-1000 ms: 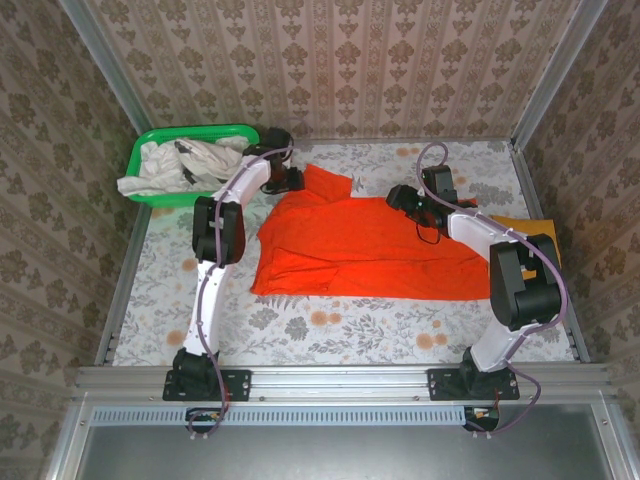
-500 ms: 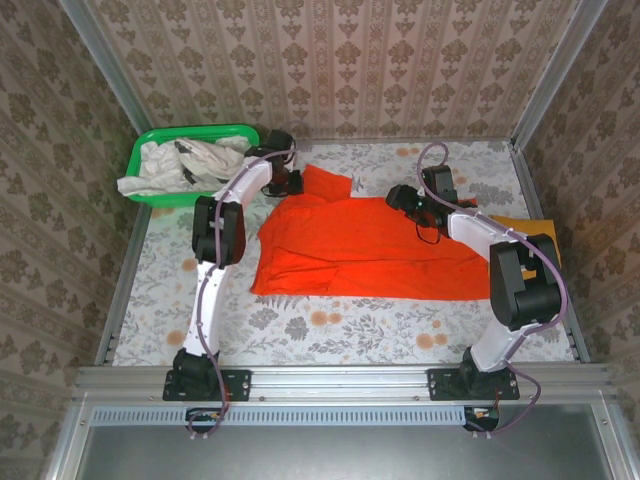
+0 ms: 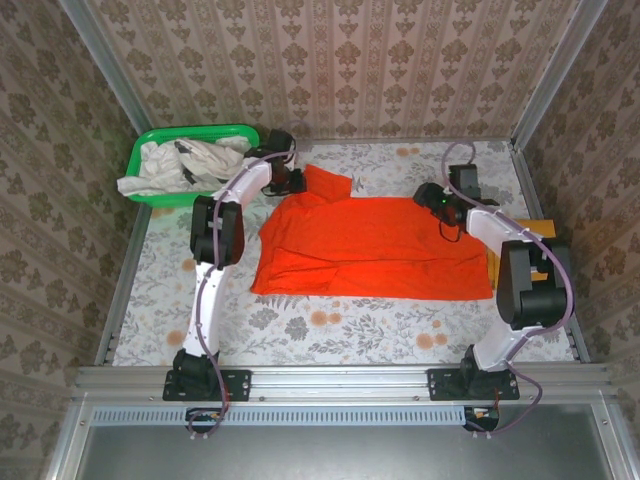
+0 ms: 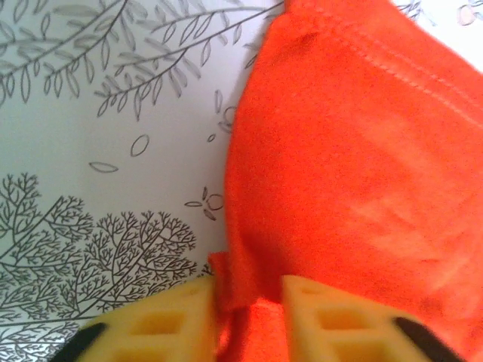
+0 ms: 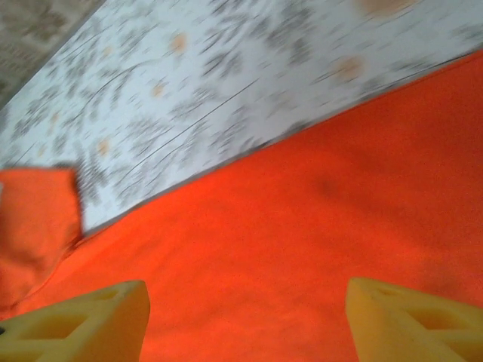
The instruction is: Fold and stack the t-shirts
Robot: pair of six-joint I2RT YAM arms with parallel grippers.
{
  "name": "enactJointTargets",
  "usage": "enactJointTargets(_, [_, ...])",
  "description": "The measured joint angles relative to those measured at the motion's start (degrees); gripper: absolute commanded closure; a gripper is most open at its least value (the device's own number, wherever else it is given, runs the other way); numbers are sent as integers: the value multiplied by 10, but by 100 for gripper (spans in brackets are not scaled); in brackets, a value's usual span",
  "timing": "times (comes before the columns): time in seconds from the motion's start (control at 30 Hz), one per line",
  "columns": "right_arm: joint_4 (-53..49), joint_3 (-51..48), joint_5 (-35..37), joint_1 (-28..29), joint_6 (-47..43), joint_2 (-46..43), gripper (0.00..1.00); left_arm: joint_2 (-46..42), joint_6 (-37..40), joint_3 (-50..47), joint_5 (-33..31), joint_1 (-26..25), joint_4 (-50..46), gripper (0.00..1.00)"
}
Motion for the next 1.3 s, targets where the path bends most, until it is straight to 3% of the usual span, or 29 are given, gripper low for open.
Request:
enactJointTargets(0.17, [-17, 2, 6, -53, -13, -3, 30, -1, -1, 8, 0, 1, 3, 60])
enactJointTargets(0.3, [-23, 1, 5, -59, -16, -17, 29, -1, -1, 30, 0, 1, -4, 59])
enactJointTargets(0.47, [-20, -1, -1, -59, -16, -27, 29, 3, -5, 39, -1, 0, -4, 65])
enactJointTargets(0.67, [-19, -10, -7, -59, -15, -27, 30, 22, -16, 50, -13, 1, -18, 51])
enactJointTargets(0.83, [-19, -10, -15, -59, -14, -27, 30, 24, -26, 47, -28, 5, -23, 50])
enactJointTargets(0.9, [-19, -10, -16, -59, -14, -27, 30, 24, -29, 46, -31, 7, -23, 54])
enactJointTargets(1.03, [-17, -14, -19, -59, -14, -27, 30, 24, -40, 46, -30, 8, -23, 71])
enactJointTargets(1.3, [-12, -18, -27, -59, -12, -27, 29, 28, -55, 47, -17, 6, -21, 86])
